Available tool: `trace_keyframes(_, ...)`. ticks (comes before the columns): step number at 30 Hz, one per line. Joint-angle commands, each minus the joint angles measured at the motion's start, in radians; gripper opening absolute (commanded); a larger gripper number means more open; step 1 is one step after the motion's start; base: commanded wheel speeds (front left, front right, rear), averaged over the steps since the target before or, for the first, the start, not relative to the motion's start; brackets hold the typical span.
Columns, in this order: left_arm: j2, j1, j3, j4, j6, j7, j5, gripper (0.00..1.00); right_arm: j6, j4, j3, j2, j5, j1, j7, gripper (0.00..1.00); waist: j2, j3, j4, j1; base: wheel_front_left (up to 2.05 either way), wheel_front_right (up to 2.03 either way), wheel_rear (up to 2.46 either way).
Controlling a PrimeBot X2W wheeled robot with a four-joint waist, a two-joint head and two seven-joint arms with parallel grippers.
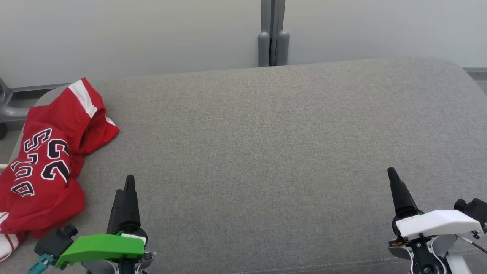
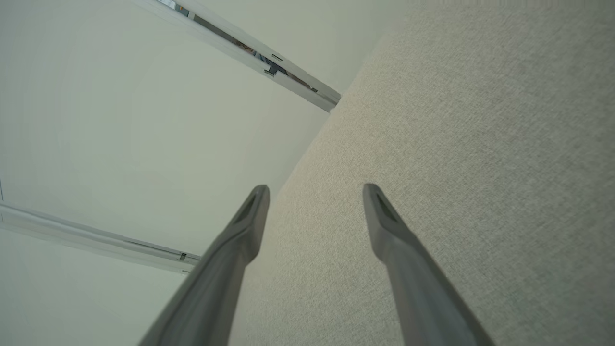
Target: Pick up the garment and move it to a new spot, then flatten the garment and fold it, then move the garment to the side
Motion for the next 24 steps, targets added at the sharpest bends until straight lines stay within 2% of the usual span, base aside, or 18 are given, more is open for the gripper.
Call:
trace_keyframes(1,0.003,-0.002,0.002,-0.019,0.007,-0.006,0.047,1.00,0.000,-0.022,0.011,-0.008,-0.046,-0.012,-0.012,1.00,0.0000,-0.001,0.001,0.0000,0.00,0.00,0.00)
trace_keyframes(11,0.017,0.021,-0.004,-0.026,0.022,-0.028,0.286,1.00,0.000,-0.050,0.054,-0.009,-0.221,0.000,-0.057,1.00,0.0000,-0.006,0.004,0.0000,0.00,0.00,0.00)
trace_keyframes(24,0.026,0.045,0.003,-0.008,0.040,-0.051,0.463,1.00,0.000,-0.049,0.102,-0.011,-0.402,0.014,-0.105,1.00,0.0000,-0.013,0.003,0.0000,0.00,0.00,0.00)
